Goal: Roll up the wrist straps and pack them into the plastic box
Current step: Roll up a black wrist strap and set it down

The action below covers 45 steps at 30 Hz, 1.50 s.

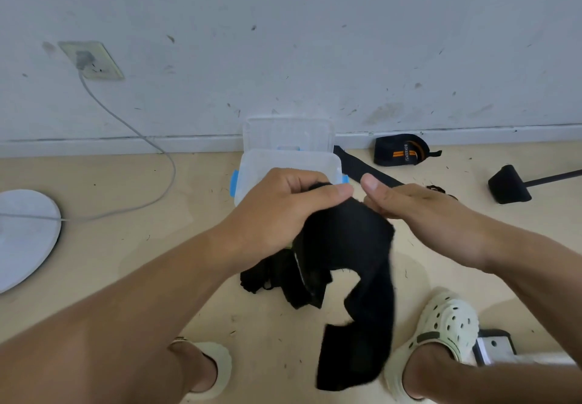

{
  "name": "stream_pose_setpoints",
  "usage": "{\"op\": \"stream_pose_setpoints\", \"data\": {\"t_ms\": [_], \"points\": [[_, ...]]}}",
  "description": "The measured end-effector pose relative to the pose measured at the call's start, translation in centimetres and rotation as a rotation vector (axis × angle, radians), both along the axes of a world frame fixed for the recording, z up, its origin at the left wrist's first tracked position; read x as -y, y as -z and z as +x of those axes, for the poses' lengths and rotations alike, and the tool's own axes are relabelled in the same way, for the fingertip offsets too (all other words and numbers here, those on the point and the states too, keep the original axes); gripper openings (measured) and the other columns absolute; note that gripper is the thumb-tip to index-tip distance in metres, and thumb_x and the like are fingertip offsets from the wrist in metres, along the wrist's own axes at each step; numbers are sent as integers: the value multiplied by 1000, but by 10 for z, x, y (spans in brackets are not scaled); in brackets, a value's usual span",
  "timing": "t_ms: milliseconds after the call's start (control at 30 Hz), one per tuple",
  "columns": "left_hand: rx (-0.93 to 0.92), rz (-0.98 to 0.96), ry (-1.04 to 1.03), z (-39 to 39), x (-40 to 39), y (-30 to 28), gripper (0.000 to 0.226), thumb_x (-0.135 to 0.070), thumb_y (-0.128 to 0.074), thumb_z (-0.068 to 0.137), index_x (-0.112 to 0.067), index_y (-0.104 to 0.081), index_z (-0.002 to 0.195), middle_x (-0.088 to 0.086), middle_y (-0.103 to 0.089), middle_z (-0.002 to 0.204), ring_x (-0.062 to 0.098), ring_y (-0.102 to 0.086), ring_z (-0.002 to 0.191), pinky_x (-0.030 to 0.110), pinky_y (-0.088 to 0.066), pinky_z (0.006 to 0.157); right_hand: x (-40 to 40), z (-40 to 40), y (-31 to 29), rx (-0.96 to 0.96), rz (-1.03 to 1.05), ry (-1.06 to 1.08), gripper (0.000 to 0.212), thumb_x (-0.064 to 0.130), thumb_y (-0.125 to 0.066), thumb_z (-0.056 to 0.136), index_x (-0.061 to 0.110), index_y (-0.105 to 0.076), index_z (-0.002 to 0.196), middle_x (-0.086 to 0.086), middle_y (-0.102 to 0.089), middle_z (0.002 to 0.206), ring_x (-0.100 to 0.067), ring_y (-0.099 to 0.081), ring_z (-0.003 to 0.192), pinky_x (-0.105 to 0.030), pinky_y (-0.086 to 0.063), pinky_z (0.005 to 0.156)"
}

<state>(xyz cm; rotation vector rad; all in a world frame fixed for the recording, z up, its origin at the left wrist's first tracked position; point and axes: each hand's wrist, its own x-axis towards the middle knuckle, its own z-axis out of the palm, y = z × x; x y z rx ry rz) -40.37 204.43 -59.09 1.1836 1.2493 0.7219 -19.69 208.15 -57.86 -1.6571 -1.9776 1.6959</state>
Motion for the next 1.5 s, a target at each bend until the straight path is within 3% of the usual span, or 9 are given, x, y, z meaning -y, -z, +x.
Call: {"op": "stream_pose_setpoints", "data": {"t_ms": [133,333,500,633,733,867,1200,1300,1500], "points": [[-36,-34,-173,-7,-8,5,51,-30,-60,102,-26,-63,51,-12,-61,64,6,-61,69,23,-47,82,-10,17,-5,-152,-115,-99,63,68,-61,87,12,-54,60,4,-52,62,-9,-52,59,-13,-46,72],[62,-132,-285,-5,-12,7,39,-30,-60,103,-20,-63,66,-13,-65,63,2,-63,62,13,-47,60,-19,35,-12,-550,-287,-25,52,40,-99,58,20,-54,73,-3,-41,65,-12,-40,54,-19,-34,50],[-6,-33,-154,5,-6,16,56,-79,-57,75,-32,-72,102,-19,-73,117,3,-64,120,40,-43,113,-20,25,-13,-739,-258,275,31,32,-91,70,23,-63,81,0,-58,79,-13,-55,65,-23,-45,57],[176,-45,-55,19,7,15,63,-70,-62,73,-28,-66,119,-13,-74,116,9,-70,113,38,-56,102,-13,10,-3,-707,-214,447,12,27,-69,87,21,-66,96,-6,-67,100,-17,-61,80,-29,-50,67],[72,40,-112,23,11,22,47,-41,-85,81,-30,-64,122,-14,-76,113,4,-72,106,30,-58,92,-11,8,0,-736,-234,459,41,20,-66,85,19,-68,126,-7,-73,116,-21,-70,99,-28,-61,80],[162,12,-264,22,8,20,29,-22,-66,100,-26,-68,129,-11,-79,112,6,-74,104,26,-62,74,-8,5,-4,-702,-156,312,59,15,-64,84,26,-56,141,-3,-74,127,-18,-72,112,-26,-59,87],[251,-187,-528,9,-2,14,29,-41,-61,103,-25,-72,124,-8,-79,112,15,-75,106,46,-60,97,3,0,8,-184,-98,104,30,37,-83,68,22,-71,91,3,-75,85,-11,-67,80,-30,-47,90],[189,-240,-516,6,-3,17,39,-52,-65,98,-25,-66,126,-7,-77,115,14,-75,104,39,-61,91,2,0,6,-316,-86,104,18,28,-81,77,24,-65,71,6,-60,69,-7,-55,65,-16,-45,72],[36,63,-351,10,1,15,37,-61,-72,87,-48,-67,122,-16,-67,128,7,-66,117,26,-53,97,-2,2,-2,-628,-193,253,12,16,-71,84,7,-72,91,-11,-71,80,-19,-67,67,-26,-57,60]]}}
